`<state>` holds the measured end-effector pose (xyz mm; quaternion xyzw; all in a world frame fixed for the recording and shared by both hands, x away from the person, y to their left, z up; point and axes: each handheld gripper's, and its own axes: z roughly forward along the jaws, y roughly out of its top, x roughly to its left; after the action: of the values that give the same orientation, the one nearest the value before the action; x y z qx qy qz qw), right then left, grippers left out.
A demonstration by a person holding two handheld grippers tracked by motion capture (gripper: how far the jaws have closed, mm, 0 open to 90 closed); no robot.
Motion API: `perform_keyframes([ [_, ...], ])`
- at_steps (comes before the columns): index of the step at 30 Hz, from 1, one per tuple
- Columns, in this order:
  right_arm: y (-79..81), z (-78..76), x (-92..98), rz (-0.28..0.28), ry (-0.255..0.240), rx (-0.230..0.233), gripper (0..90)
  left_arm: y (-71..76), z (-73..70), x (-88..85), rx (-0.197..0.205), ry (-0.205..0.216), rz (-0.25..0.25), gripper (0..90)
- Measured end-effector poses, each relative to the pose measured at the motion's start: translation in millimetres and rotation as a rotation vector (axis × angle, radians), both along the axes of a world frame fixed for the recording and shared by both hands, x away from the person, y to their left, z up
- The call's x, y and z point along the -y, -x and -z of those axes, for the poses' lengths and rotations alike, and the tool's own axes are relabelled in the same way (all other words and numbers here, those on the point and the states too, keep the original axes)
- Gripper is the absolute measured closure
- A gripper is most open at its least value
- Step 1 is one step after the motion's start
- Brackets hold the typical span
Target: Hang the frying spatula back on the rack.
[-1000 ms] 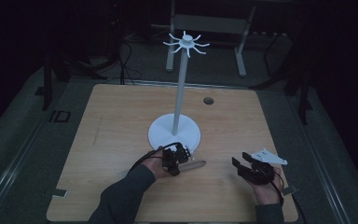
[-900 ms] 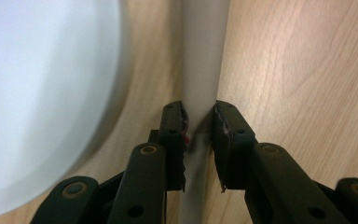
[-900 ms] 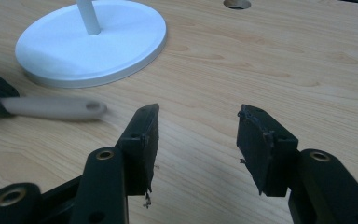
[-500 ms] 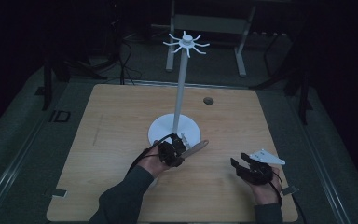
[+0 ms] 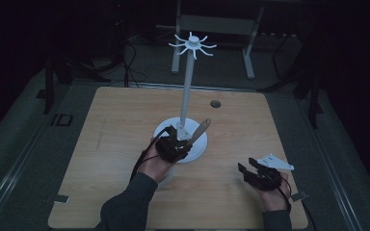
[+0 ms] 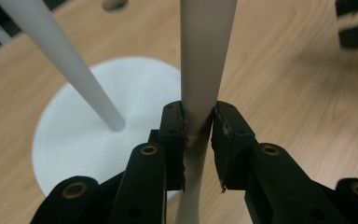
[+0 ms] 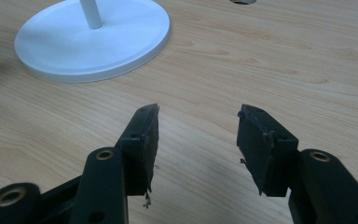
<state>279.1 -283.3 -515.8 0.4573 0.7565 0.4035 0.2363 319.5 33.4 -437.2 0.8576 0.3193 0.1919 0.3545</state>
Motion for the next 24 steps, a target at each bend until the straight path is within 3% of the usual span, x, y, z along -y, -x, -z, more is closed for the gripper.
perform_keyframes([
  [5,-0.1,0.3,0.1,0.003,0.000,0.002,48.2,3.2,-5.4,-1.7,0.031,0.028,-0.022,75.0],
  [7,-0.1,0.5,0.0,0.004,-0.001,0.003,48.0,6.6,-9.2,-2.5,0.063,0.063,-0.047,75.0],
  [13,-0.5,1.4,0.1,0.006,0.001,0.003,47.9,14.2,-13.6,-2.8,0.124,0.100,-0.094,75.0],
  [17,-0.7,1.9,-0.3,0.005,0.000,0.000,47.9,16.2,-14.8,-2.9,0.138,0.111,-0.107,75.0],
  [18,-0.9,2.2,-0.6,0.003,0.001,0.000,47.9,19.2,-17.8,-3.8,0.163,0.135,-0.131,75.0],
  [24,-0.9,2.3,-1.2,0.003,0.002,0.000,48.0,19.9,-19.3,-3.8,0.180,0.155,-0.164,75.0],
])
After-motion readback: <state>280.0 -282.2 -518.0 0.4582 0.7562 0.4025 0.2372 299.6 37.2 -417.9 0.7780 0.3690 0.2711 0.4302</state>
